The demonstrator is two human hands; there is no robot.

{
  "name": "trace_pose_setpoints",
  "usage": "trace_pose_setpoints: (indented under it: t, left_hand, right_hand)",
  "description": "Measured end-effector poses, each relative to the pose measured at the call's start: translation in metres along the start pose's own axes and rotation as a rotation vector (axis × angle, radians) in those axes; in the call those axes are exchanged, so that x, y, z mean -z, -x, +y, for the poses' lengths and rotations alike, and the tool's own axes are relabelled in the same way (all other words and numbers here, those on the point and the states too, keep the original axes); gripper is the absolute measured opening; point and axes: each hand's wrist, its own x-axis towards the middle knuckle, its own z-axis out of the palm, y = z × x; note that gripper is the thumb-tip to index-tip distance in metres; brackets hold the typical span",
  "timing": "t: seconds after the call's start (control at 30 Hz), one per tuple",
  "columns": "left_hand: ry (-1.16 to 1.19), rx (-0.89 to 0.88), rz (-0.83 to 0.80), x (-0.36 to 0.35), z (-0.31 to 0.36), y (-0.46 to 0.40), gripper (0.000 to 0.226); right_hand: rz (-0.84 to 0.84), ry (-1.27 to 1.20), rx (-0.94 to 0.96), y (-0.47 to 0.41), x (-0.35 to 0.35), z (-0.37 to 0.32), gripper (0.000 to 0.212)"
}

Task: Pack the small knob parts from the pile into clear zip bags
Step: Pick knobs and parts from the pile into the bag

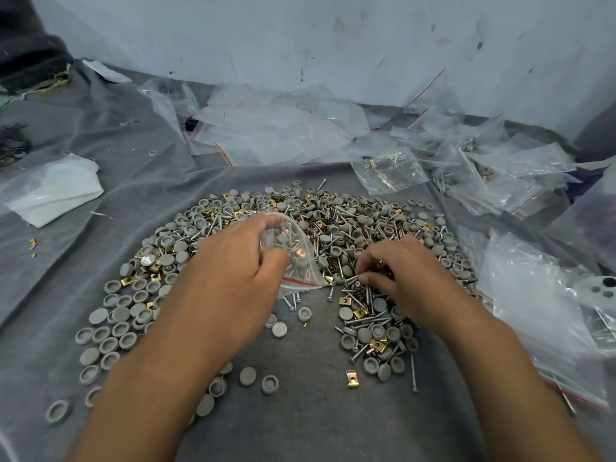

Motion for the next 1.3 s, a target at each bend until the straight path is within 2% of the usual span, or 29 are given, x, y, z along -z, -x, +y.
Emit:
trace_pose_setpoints:
  t: [0.17,0.3,0.4,0.53,0.73,0.83,0.93,1.0,1.1,1.17,1.3]
  left_hand:
    - [-0.002,0.0,-0.001,0.0,0.0,0.0,0.048]
    - [-0.005,0.001,-0.003,-0.001,0.001,0.0,0.048]
    - [-0.01,-0.008,-0.005,-0.002,0.003,0.0,0.054]
    - [-0.026,-0.008,-0.014,-0.003,0.003,-0.001,0.055]
    - [-0.032,-0.027,-0.021,-0.003,0.001,-0.001,0.056]
    - [-0.006,-0.033,-0.017,-0.004,0.001,-0.001,0.053]
    - [0.0,-0.042,-0.002,-0.004,-0.001,0.0,0.045]
    - [0.017,-0.032,0.007,-0.003,-0.001,0.0,0.048]
    - [0.022,-0.025,0.006,-0.003,0.001,0.0,0.051]
    - [0.022,-0.028,-0.001,-0.003,0.003,0.0,0.054]
    - [0.032,-0.018,0.018,-0.002,0.0,0.0,0.047]
  right_hand:
    - [0.021,0.035,0.012,0.002,-0.002,-0.001,0.019]
    - [0.217,-0.29,0.043,0.005,0.006,-0.007,0.012]
    - [0.398,-0.528,0.168,0.012,0.014,-0.032,0.006]
    - [0.535,-0.415,0.364,0.021,0.007,-0.068,0.01]
    - [0.556,-0.111,0.463,0.019,-0.005,-0.076,0.018]
    - [0.576,-0.259,0.445,0.017,-0.004,-0.076,0.015]
    - [0.636,-0.44,0.284,0.013,0.006,-0.056,0.006]
    - [0.549,-0.428,0.109,0.009,0.011,-0.035,0.007]
    - [0.342,-0.264,-0.094,0.005,0.004,-0.015,0.005]
    - [0.255,-0.149,-0.125,0.003,-0.004,-0.016,0.002]
    - [0.172,0.086,-0.138,0.001,-0.009,-0.02,0.011]
